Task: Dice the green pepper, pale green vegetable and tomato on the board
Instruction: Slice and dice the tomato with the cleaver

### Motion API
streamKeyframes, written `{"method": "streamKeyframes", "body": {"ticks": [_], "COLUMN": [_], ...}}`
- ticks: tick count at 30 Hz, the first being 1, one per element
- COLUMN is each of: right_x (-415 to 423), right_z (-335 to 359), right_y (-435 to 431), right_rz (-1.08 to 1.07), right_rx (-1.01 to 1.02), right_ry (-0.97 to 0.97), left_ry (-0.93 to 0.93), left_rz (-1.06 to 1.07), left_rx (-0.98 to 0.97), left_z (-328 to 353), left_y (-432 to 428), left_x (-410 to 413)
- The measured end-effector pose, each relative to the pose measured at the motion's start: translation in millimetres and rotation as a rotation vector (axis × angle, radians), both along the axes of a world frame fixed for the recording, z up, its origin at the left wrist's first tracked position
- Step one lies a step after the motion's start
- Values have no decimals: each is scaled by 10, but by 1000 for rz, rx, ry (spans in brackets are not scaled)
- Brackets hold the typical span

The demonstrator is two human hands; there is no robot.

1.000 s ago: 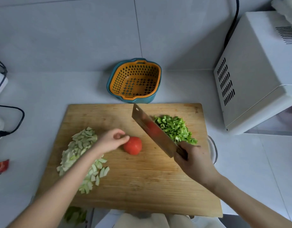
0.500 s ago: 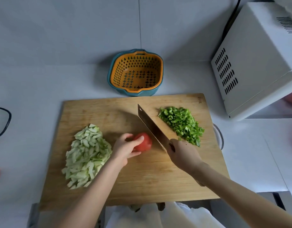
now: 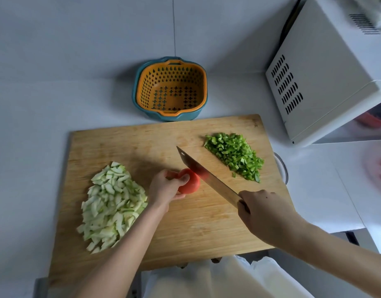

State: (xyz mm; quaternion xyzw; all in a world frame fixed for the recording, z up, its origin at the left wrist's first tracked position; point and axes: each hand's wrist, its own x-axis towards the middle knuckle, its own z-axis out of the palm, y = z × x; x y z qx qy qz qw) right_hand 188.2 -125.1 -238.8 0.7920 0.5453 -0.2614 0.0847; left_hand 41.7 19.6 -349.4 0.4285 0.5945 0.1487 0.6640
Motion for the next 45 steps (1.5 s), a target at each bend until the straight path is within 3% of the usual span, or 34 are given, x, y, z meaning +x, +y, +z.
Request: {"method": "streamKeyframes", "body": {"ticks": [9, 21, 28, 35, 45], "right_x": [20, -30, -75, -228, -135], "right_z": [16, 166, -1, -727, -245], "right_y": [337, 167, 375, 564, 268], "right_rz": [-115, 12, -24, -76, -54], "right_rx": [-77, -101, -122, 58, 91], "right_ry": [206, 6, 108, 100, 96], "left_ry": [-5, 36, 23, 44, -14], "left_rz": [2, -9, 0, 12, 14], "left_rx": [12, 79, 82, 129, 102], "left_z": [-2, -19, -24, -51, -54], "left_y": [-17, -50, -57, -110, -99], "left_x": [-7, 9, 12, -4, -23]}}
